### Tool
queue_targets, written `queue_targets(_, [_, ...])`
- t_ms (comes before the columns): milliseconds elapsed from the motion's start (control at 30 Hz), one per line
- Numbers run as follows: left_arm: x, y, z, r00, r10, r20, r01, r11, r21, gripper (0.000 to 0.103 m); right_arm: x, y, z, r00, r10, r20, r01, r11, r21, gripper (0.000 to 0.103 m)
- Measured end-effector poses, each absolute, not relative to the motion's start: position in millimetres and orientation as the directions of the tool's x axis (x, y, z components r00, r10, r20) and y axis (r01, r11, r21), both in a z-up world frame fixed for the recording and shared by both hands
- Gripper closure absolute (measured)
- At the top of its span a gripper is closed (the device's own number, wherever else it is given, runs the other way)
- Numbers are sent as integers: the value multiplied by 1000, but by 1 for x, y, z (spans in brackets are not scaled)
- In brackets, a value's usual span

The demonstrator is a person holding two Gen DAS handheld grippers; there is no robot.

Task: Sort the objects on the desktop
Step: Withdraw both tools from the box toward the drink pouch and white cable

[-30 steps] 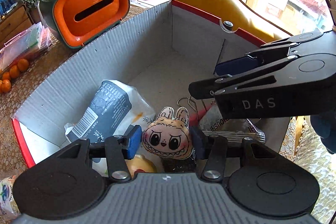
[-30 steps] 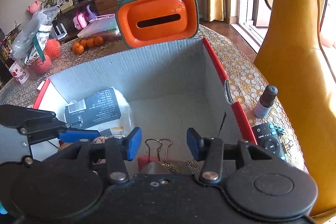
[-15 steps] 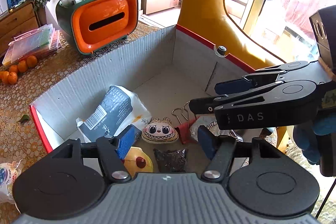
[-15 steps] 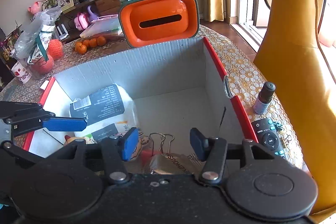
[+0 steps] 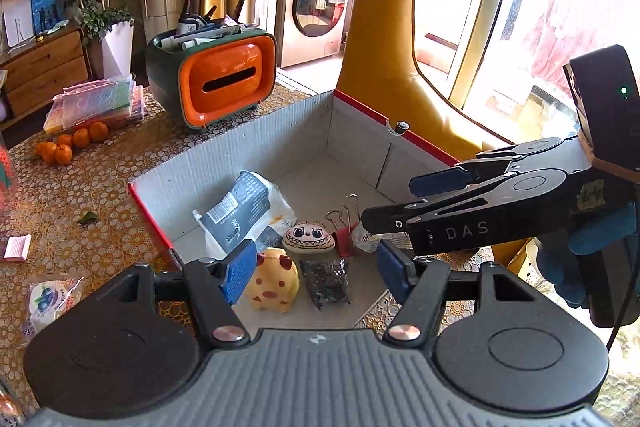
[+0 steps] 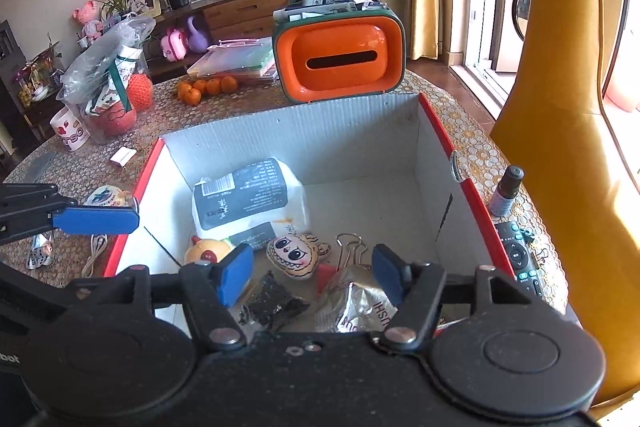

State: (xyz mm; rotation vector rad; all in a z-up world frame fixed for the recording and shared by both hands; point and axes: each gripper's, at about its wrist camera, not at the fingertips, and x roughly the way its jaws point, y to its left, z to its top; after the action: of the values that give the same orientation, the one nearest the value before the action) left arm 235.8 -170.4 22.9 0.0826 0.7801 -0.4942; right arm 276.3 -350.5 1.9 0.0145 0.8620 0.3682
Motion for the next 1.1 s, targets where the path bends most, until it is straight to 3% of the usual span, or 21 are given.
queue_targets(633, [160,-45,34,688,-350,-636,327,932,-158,38,207,-256,34,587,416,-694,-438,885,159,23])
queue_targets(1100, [116,45,24,740,-268,-617,222,963,-152,27,175,-182,31,557,477,-680,-492,849,193,18])
